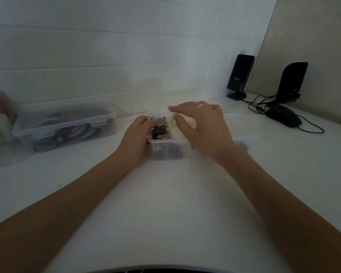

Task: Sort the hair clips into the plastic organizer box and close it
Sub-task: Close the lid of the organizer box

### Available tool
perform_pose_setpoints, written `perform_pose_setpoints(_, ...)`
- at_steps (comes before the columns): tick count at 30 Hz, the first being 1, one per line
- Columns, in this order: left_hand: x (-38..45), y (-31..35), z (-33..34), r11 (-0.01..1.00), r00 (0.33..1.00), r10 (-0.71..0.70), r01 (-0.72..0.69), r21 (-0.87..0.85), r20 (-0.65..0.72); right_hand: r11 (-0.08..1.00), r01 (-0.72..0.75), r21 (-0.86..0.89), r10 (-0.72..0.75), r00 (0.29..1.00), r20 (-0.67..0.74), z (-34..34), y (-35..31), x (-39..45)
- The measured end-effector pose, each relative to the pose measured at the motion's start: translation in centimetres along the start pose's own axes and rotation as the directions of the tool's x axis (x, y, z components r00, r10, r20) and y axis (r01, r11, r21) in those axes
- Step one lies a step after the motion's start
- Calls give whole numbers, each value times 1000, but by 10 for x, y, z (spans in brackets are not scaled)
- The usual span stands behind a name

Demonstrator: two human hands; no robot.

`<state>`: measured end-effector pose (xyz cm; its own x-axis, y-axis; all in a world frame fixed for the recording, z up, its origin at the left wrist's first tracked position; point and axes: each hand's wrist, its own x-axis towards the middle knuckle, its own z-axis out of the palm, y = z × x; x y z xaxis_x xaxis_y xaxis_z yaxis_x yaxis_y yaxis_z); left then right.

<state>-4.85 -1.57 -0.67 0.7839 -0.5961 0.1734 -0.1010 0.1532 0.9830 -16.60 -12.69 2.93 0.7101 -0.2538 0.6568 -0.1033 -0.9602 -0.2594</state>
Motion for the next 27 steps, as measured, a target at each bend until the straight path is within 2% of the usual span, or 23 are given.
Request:
perform_pose_setpoints(2, -1, -2, 0, 997, 1000, -15, 17, 71, -25, 994, -93, 54, 97, 993, -73, -9, 12, 3)
perform_pose_setpoints(5, -3, -2, -2, 961, 997, 72, -60, 268, -36, 950, -305, 66, 312, 936, -163, -21, 40, 6)
perform_pose_setpoints(7, -5, 0, -4, 943, 996, 86, -73, 324, -28, 889, -451, 85, 459, 869, -186, -29, 58, 4)
perform_pose_setpoints(10, -3, 0, -5, 941, 1000, 25, -28, 338, 12, 805, -565, 182, 590, 794, -146, -41, 72, 2)
perform_pose_setpoints(12, -4, 2, -6, 963, 996, -59, 39, 267, 68, 751, -602, 273, 644, 758, -101, -47, 77, 6)
perform_pose_setpoints(15, -5, 6, -4, 981, 976, -191, 195, -24, 107, 702, -639, 314, 694, 714, -97, -55, 87, 10)
perform_pose_setpoints(16, -4, 7, -4, 973, 971, -210, 219, -74, 110, 676, -672, 301, 718, 693, -66, -56, 92, 10)
perform_pose_setpoints(17, -3, 8, -3, 971, 971, -211, 221, -89, 113, 625, -722, 297, 759, 651, -15, -56, 93, 9)
perform_pose_setpoints(19, -2, 5, -3, 971, 974, -186, 203, -125, 130, 413, -823, 390, 841, 509, 183, -55, 92, 4)
perform_pose_setpoints(20, -2, 4, -3, 970, 976, -171, 191, -150, 134, 293, -818, 494, 837, 469, 280, -54, 92, 2)
perform_pose_setpoints(22, -2, 3, -3, 969, 982, -150, 170, -182, 117, 115, -715, 689, 806, 473, 356, -54, 91, 0)
perform_pose_setpoints(27, 5, 1, -9, 907, 980, -112, 169, -386, 166, 0, -544, 839, 787, 517, 336, -54, 96, 1)
